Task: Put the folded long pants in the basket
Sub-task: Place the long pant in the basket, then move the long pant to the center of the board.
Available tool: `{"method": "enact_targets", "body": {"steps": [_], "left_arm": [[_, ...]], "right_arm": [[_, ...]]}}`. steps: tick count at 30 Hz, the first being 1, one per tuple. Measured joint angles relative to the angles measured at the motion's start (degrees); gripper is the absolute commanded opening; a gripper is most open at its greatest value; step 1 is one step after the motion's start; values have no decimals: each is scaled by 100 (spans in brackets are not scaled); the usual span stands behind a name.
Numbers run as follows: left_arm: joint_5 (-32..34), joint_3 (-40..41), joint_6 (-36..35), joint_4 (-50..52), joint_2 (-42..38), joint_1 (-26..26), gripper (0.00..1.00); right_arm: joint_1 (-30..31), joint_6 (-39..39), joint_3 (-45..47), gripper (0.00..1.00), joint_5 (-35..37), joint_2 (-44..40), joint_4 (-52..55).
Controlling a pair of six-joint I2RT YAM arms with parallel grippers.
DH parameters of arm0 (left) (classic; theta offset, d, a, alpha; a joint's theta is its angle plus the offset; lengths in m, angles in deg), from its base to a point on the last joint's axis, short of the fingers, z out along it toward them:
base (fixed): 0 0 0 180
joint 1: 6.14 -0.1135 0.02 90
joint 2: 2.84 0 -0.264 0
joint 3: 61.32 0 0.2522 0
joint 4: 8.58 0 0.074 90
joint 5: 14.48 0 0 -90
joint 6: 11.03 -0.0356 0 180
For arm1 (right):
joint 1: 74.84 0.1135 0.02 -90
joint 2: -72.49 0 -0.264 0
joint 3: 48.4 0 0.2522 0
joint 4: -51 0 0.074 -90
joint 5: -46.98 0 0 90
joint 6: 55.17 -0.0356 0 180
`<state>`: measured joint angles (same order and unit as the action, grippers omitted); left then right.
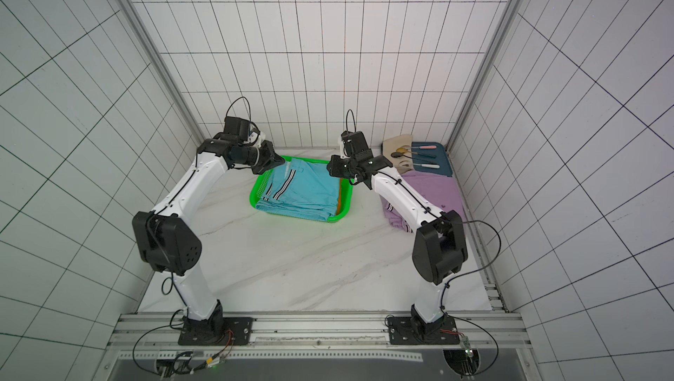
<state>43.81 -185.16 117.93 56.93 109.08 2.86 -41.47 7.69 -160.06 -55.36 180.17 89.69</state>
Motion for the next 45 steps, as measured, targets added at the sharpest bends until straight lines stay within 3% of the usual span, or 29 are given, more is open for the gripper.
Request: {"method": "enact_targets", "body": {"steps": [4,7,13,19,20,23,24,26,29,31,35,37,41,45], "left_arm": [[-70,-970,-225,398,1502,-170,0],[-254,-925,-284,664,2168,-328,0],[-485,-796,-382,710,1950,-490,0],[-743,-284,-249,527,1563,-597,0],[-778,4,-186,402,1314,-595,0],[-811,1128,92,-205,142,-560,52],[-807,1578,234,-463,-424,-520,65],[-798,2380,542,-1036,-1563,-345,76],[-723,3226,890,-1838,-3012,304,83],[-599,3731,944,-2245,-3762,929,89],[-232,4625,754,-2476,-4745,1825,96],[289,5023,560,-2485,-5099,2006,97],[2192,6135,15,-2562,-6076,2677,98],[3550,6419,-369,-2452,-6607,2918,98]], "right_arm": [[-120,127,-420,25,181,973,31],[-245,164,-420,25,208,1565,118],[-350,188,-420,26,101,1545,125],[-411,216,-396,45,260,885,461],[-415,214,-284,50,317,584,446],[-426,205,503,64,525,-702,229],[-444,168,874,68,597,-1228,103],[-505,66,1663,74,649,-2282,-195],[-728,-197,2791,85,667,-3644,-581],[-872,-415,3414,98,765,-4269,-715],[-1235,-1108,4747,99,1167,-5217,-809],[-1486,-1521,5353,99,1416,-5543,-813],[-2033,-2535,6564,99,1794,-6048,-933],[-2378,-3185,7224,99,1880,-6113,-1154]]}}
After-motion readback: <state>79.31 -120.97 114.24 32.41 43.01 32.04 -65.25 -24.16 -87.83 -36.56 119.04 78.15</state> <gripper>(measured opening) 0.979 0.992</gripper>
